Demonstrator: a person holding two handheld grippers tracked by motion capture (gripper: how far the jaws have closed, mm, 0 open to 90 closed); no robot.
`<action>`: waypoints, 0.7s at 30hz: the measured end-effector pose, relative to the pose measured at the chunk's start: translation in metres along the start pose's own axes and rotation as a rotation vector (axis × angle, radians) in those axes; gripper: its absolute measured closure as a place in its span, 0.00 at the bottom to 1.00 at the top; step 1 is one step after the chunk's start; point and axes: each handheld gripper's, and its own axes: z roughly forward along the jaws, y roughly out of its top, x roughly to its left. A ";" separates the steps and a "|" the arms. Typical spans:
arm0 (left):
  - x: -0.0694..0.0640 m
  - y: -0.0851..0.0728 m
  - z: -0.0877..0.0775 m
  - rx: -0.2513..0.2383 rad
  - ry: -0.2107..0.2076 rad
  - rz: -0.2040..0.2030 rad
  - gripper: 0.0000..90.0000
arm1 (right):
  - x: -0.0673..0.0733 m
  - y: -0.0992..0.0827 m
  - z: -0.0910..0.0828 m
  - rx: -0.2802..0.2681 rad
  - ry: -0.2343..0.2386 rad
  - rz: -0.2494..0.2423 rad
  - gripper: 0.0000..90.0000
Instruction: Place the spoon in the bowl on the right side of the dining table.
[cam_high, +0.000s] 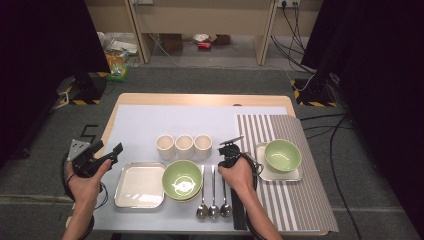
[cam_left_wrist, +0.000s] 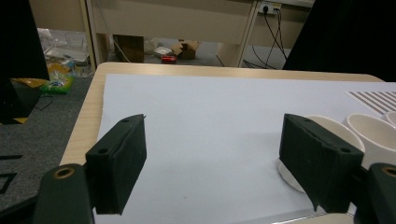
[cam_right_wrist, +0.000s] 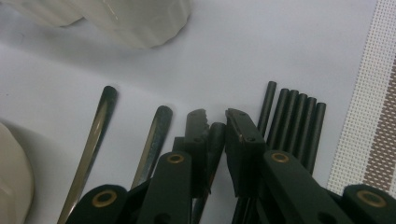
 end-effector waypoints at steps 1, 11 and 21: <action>0.000 0.000 0.000 0.000 0.000 0.000 0.25 | 0.000 0.000 0.000 0.001 0.000 0.000 0.88; -0.001 0.000 0.001 -0.001 0.000 0.001 0.25 | 0.001 0.000 0.000 0.000 -0.003 -0.003 0.86; -0.003 -0.001 0.001 0.002 -0.004 0.003 0.25 | 0.002 -0.001 0.001 -0.003 -0.022 -0.006 0.90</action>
